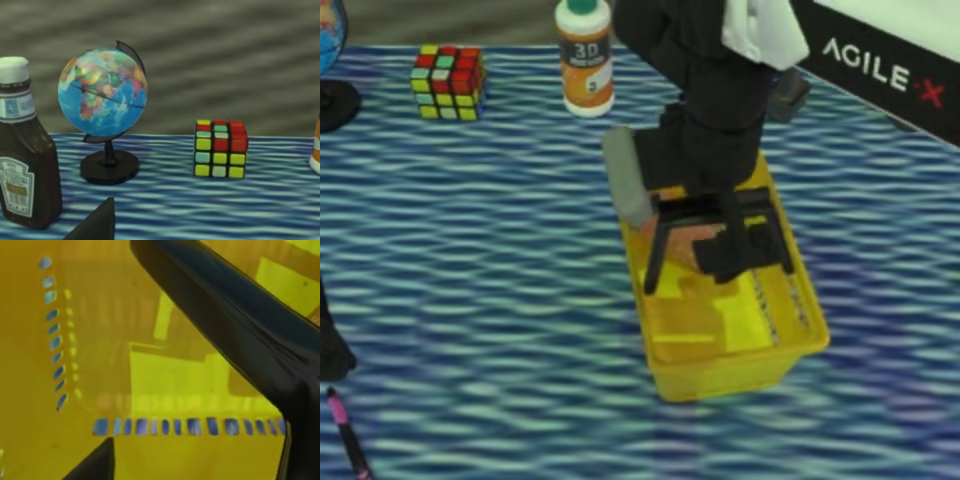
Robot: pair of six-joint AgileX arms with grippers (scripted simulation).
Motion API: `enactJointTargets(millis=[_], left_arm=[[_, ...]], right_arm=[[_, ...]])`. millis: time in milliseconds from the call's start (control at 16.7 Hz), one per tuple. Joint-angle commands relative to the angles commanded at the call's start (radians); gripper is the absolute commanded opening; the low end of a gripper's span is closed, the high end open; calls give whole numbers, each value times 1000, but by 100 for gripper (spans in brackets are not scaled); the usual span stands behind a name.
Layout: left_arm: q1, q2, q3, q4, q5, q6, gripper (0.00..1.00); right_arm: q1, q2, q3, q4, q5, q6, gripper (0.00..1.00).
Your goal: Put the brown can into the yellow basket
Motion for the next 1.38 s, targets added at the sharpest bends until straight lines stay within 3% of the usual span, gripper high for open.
enactJointTargets(millis=[240, 1020, 1380], left_arm=[[0, 0, 0, 0, 0, 0, 100], [0, 0, 0, 0, 0, 0, 100], [0, 0, 0, 0, 0, 0, 100]], right_arm=[[0, -1, -6, 6, 0, 0, 100], [0, -1, -6, 6, 0, 0, 2], [0, -1, -6, 6, 0, 0, 0]])
